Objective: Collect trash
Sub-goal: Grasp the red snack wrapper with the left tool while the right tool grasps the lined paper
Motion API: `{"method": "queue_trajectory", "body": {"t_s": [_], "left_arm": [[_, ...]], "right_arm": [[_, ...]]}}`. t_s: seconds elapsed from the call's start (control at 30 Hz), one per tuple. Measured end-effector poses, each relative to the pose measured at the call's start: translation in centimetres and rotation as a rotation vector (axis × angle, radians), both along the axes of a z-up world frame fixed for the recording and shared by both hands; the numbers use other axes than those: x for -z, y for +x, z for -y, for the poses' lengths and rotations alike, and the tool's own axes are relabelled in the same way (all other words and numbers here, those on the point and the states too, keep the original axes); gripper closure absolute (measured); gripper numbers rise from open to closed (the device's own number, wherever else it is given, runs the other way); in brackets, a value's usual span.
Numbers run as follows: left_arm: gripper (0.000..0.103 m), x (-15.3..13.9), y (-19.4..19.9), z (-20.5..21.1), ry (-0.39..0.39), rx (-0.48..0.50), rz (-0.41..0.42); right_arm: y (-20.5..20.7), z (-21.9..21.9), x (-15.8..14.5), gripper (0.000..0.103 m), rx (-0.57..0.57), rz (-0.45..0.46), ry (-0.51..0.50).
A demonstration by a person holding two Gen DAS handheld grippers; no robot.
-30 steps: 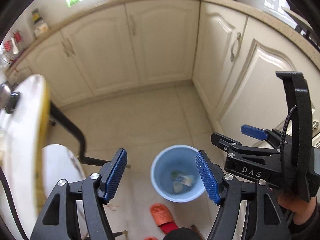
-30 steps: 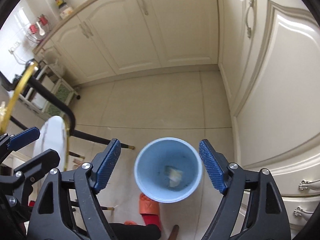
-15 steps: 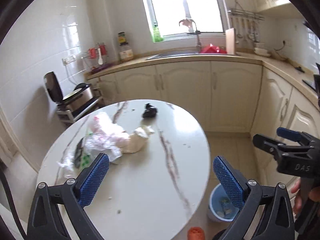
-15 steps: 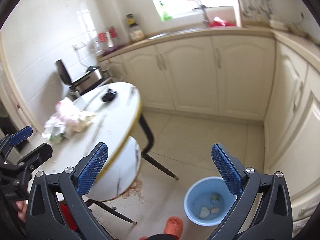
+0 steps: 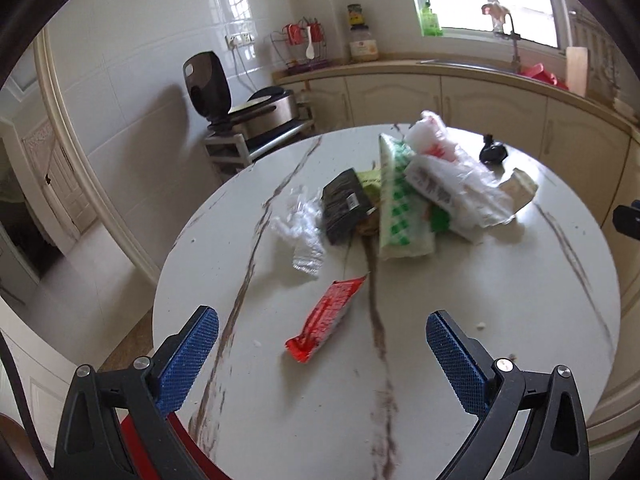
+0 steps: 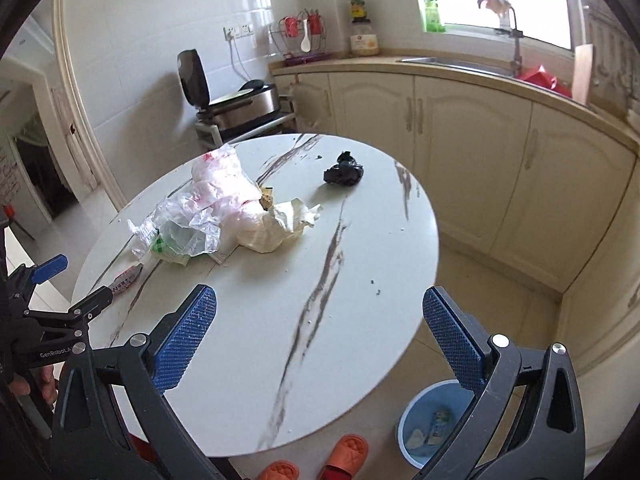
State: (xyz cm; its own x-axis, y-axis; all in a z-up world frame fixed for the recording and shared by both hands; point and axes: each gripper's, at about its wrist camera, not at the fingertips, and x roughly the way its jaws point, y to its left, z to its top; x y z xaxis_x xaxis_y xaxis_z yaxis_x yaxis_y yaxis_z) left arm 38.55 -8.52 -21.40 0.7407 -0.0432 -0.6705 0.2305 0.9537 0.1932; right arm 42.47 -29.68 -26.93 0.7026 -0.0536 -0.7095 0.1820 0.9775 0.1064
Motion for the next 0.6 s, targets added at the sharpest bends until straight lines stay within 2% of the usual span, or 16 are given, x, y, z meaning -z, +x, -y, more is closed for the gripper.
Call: {"method": "queue_trajectory", "body": {"t_s": [0.13, 0.2, 0.3, 0.37, 0.43, 0.47, 0.53, 0.6], "left_arm": [[0.001, 1.5, 1.9, -0.7, -0.006, -0.014, -0.050], [0.002, 2.3, 2.1, -0.5, 0.000, -0.007, -0.071], [0.011, 2.8, 2.5, -1.8, -0.012, 0.008, -0.089], [0.024, 2.6, 2.6, -3.2, -0.051, 0.023, -0.104], [0.043, 2.5, 3.1, -4.4, -0.069, 0.035, -0.108], [0.047, 2.5, 3.0, -4.3, -0.074, 0.047, -0.107], [0.072, 2.4, 3.2, -5.1, -0.088, 0.065, -0.113], [0.083, 2.6, 3.3, -5.6, -0.107, 0.088, -0.120]], "right_arm": [[3.9, 0.3, 1.8, 0.000, -0.002, -0.037, 0.071], [5.9, 0.2, 2.7, 0.000, 0.009, -0.051, 0.074], [8.7, 0.1, 4.1, 0.000, 0.005, -0.091, 0.054], [10.1, 0.2, 5.1, 0.001, 0.001, -0.115, 0.049], [10.9, 0.1, 5.6, 0.003, -0.007, -0.128, 0.034], [11.2, 0.2, 5.7, 0.005, -0.013, -0.136, 0.040], [11.6, 0.3, 5.7, 0.015, -0.029, -0.134, 0.053], [11.8, 0.1, 5.7, 0.031, -0.044, -0.134, 0.038]]}}
